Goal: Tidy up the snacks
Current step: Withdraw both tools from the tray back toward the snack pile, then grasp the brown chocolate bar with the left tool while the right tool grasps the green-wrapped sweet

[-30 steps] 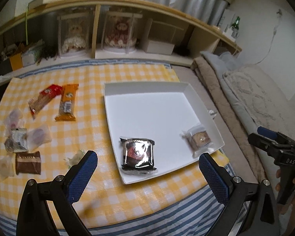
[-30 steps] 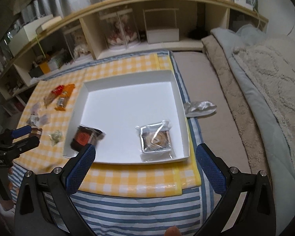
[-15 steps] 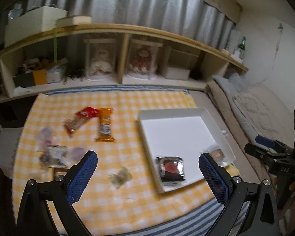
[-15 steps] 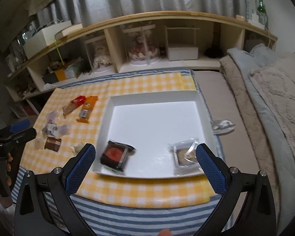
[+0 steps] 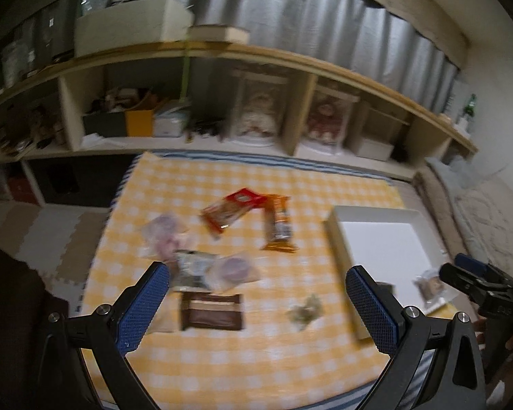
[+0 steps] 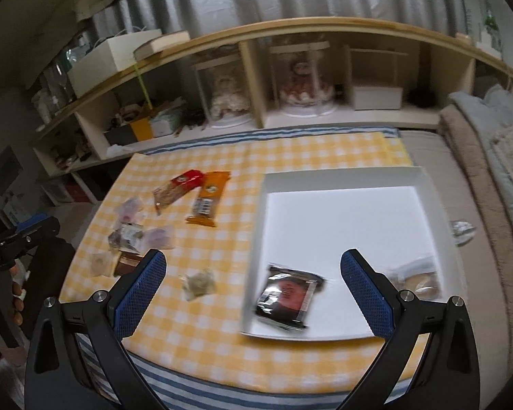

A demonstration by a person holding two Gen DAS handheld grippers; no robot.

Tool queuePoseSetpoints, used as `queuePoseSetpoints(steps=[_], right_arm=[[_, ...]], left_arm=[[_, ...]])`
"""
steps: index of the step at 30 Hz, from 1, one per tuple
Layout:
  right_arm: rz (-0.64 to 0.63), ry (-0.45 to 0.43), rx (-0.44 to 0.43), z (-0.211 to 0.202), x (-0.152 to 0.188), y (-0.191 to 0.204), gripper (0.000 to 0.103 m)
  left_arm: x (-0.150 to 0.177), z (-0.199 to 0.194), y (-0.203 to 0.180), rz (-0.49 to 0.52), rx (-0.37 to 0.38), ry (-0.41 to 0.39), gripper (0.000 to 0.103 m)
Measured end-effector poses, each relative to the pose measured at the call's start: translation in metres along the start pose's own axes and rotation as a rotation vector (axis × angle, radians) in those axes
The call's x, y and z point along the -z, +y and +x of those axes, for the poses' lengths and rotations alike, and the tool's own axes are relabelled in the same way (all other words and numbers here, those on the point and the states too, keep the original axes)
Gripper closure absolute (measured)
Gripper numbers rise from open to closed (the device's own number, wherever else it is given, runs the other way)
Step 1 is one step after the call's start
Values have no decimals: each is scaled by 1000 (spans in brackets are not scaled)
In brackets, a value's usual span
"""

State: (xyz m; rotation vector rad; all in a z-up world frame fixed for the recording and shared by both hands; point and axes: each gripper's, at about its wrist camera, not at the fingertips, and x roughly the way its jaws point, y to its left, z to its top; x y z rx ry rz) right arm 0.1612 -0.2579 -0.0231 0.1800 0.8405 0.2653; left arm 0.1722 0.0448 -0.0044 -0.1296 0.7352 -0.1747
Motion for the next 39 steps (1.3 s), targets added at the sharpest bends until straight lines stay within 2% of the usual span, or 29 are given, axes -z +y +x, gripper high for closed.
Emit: queuePoseSetpoints(steps=[7,11,14,18,20,22,24,28,32,39], right_arm=[[-24,42,-57,42,8,37,0],[-38,75,-75,66,12,49,0],[-65,87,-73,82,16,53,0],[-118,132,-132,102,22,56,16],[-142,159,-149,111,26,57,20],[-175,184,-148,121,30,58,29],[-204,216,-147,131,35,58,32],[-255,279,-155,153,43,61,35],[-328,329,-145,171,55,72,35],[-408,366,-93,189,71,79,44]], left_arm=[[5,29,50,-119,8,65,0],[-1,47,66,-162,75,97,0],[1,71,66,-145,105,153,0],[4,107,49,-120,136,227,0],[4,125,43,-94,118,256,0],[5,142,36,-65,88,288,0],[9,157,31,-36,50,322,0],[16,182,27,12,-35,377,0],[18,201,24,45,-76,401,0],[33,224,18,94,-145,428,0]])
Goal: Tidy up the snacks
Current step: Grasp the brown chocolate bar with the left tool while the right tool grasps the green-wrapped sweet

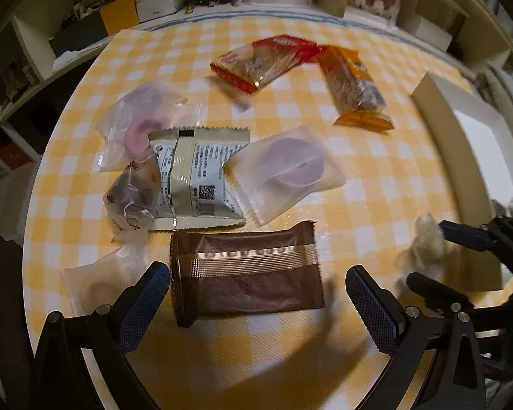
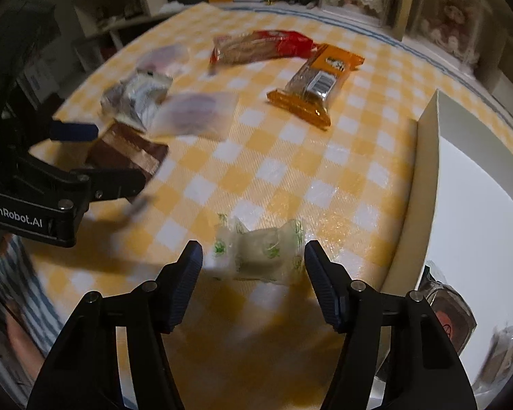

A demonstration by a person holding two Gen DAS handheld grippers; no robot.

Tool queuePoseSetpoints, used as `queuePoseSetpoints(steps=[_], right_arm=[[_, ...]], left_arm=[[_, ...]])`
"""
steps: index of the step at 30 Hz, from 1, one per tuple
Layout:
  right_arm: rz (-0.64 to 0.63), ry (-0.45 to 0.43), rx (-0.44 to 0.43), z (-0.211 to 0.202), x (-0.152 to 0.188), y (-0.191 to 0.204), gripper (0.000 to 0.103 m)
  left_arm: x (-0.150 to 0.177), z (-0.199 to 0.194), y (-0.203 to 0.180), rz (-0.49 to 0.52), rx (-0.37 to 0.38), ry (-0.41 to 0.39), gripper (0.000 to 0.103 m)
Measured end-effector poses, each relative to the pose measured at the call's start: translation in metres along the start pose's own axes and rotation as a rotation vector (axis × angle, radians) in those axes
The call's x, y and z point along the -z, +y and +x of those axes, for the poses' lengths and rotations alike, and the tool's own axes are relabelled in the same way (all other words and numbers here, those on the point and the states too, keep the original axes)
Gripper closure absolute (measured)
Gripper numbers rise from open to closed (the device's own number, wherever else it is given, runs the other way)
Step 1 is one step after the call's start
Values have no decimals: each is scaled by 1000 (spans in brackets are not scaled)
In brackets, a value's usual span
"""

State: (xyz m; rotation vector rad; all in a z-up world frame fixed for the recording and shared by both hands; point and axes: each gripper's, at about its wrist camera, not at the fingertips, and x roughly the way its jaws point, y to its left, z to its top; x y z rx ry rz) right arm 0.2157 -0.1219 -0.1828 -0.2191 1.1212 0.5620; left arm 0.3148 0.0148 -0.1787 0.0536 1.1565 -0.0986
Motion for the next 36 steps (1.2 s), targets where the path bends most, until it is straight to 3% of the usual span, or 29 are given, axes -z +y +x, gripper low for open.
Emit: queuePoseSetpoints(steps=[4,10,12,19,24,32,35,36], right_arm=[[12,10,-13,4,2,-2,48],[30,3,-29,2,2,-2,54],[41,-3,-30,0,1,-3,58],[47,-5,-33,-4,1,-1,65],[55,-28,-41,-11,0,-1,66],[94,-62,-50,-24,-1,-9,66],[102,-72,-51,-29,-1,-10,66],[105,-75,-52,-30,-1,-11,66]], left_arm=[[0,12,0,-4,-55,14,0],[-3,14,3,-35,-51,6,5],[-3,11,3,-36,-72,-2,17],[0,2,2,-45,-49,-25,39],[2,-14,10,-92,-2,-48,67],[6,-28,8,-88,32,-54,73],[10,-30,3,-84,111,-9,74],[12,-31,1,-79,138,10,70]])
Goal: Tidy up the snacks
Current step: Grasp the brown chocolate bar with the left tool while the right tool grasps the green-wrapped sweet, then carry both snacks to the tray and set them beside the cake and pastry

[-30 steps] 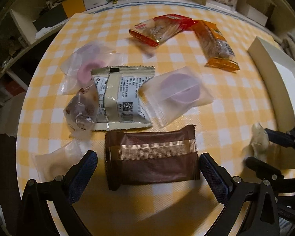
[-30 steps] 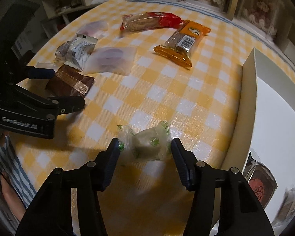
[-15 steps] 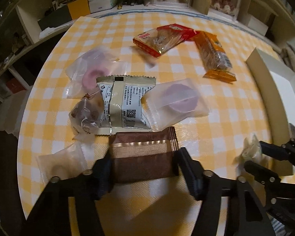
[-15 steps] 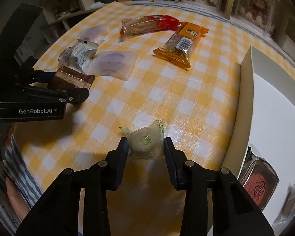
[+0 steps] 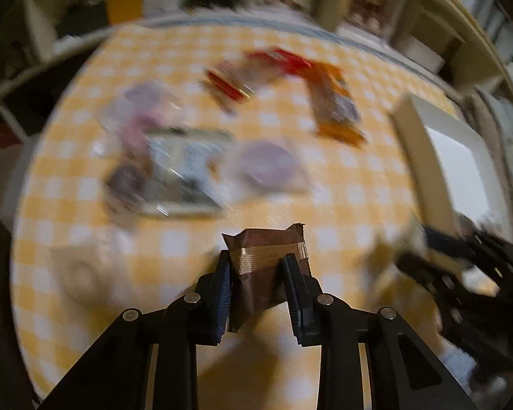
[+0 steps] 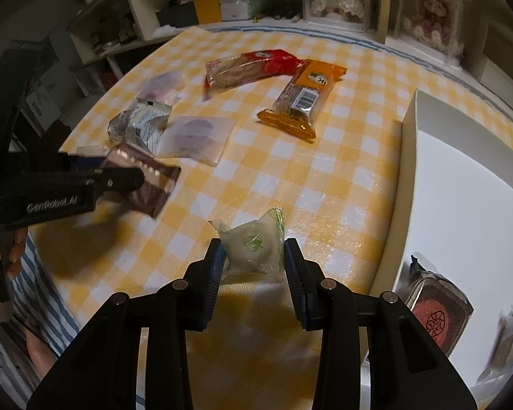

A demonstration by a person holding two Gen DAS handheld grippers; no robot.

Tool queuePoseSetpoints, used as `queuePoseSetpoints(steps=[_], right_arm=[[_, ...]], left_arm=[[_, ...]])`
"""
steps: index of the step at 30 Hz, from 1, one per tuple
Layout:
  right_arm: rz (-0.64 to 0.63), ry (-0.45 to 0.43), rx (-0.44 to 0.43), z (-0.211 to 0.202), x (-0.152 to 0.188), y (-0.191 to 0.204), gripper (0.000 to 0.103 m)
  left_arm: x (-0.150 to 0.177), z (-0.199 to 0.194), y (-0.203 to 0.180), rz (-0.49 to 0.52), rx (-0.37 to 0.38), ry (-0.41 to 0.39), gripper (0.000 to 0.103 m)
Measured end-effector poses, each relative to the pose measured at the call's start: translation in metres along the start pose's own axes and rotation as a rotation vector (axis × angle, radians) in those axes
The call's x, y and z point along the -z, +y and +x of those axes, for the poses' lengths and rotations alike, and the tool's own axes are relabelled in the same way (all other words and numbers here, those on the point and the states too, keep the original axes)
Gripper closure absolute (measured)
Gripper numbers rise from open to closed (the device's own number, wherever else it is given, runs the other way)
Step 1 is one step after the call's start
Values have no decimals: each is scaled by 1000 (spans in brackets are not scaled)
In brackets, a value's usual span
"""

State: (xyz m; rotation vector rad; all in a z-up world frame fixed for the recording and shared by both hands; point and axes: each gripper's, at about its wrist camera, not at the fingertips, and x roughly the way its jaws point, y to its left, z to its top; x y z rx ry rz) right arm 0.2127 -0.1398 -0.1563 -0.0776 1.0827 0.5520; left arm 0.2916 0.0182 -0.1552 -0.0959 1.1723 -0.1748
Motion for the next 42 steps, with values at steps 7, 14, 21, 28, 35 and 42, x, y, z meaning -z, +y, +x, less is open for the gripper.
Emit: queuePoseSetpoints(steps=[7,14,21,28,35,42], right_arm=[[30,-19,-5,-8,-3,-6,66],[60,-46,-16,-25,-2,-12,66],[103,-85,-34,-44,-4,-24,66],[113,-85,-37,-46,-3,-27,66],[111,-94,-31,-50,-2,-28,66],[118,-113,-20,-58,-2,-30,66]], left_arm=[[8,-10,-18,125,19,-27,32],[0,-4,-32,219,163,-107,30],[14,20,-41,351,209,35,35],[30,19,-56,418,199,112,40],[40,28,-80,420,52,101,57],[41,25,-87,382,6,48,62]])
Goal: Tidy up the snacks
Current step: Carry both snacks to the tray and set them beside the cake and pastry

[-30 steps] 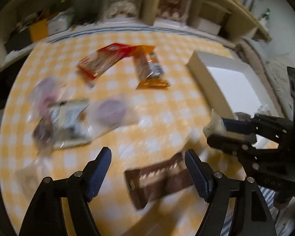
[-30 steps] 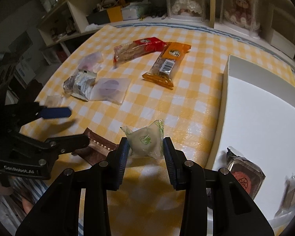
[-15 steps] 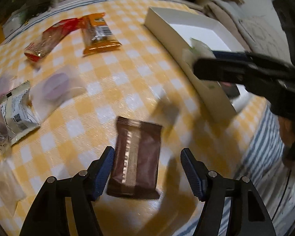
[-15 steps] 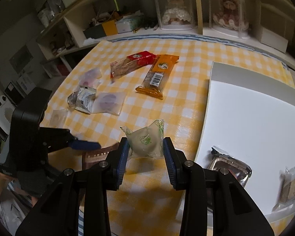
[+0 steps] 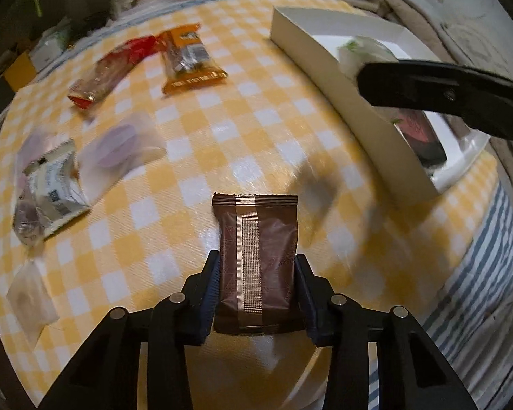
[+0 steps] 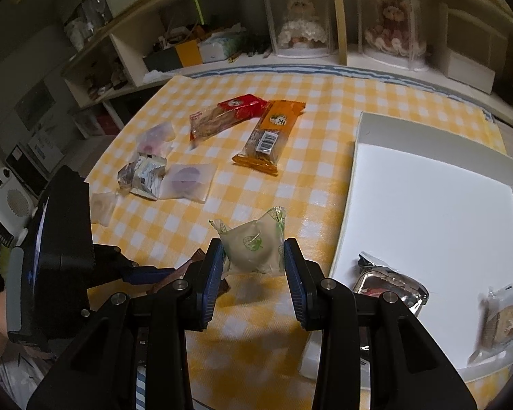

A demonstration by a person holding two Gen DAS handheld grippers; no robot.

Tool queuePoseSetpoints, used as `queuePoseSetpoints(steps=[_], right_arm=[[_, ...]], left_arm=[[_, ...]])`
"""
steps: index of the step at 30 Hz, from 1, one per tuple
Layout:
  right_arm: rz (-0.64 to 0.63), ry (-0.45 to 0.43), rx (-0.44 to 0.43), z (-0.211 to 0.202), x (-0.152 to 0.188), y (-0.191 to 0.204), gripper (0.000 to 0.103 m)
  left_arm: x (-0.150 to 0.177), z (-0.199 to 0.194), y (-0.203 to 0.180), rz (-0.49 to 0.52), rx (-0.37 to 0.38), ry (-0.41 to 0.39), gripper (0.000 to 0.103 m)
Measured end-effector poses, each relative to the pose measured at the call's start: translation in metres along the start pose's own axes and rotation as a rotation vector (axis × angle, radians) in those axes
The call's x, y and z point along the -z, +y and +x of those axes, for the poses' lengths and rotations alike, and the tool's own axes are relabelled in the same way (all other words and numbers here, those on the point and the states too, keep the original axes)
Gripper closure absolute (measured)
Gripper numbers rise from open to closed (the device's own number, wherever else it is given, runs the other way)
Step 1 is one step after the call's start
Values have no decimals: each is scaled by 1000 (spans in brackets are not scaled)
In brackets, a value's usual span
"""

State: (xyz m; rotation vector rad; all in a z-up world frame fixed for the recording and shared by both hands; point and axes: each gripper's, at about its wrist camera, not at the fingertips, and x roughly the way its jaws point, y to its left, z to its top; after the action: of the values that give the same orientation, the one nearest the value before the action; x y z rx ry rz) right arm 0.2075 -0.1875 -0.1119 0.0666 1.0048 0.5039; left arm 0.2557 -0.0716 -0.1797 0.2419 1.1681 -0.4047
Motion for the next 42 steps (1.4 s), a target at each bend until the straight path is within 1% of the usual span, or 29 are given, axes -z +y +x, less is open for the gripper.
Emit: queuePoseSetpoints(steps=[4,12,18,21,25,30,35,39,42], right_arm=[[5,-24,3,-9,-2,-1,66],[35,-84,26,-38,-7,-12,66],[69,-128,56,-73,-7,-27,66],[78,-142,77,-90,-6,-35,66],[106,-154,110,-110,0,-51,66],[135,-150,171,-130,15,-81,66],[182,-133,212,-143,34,-117,66],[214,-112,237,-148,47,-142,66],[252,-110,232,-151,55,-160,66]], left_arm=[[-3,-18,5,-54,3,-83,62],[-7,-77,8,-154,11,-279,62],[-3,-118,4,-220,28,-384,62],[-2,-130,-7,-221,41,-414,62],[-9,-139,-34,-205,77,-434,62],[-22,-134,-69,-165,121,-436,62],[-42,-112,-100,-154,177,-409,62],[-60,-85,-125,-154,216,-374,62],[-74,-60,-142,-161,243,-337,62]])
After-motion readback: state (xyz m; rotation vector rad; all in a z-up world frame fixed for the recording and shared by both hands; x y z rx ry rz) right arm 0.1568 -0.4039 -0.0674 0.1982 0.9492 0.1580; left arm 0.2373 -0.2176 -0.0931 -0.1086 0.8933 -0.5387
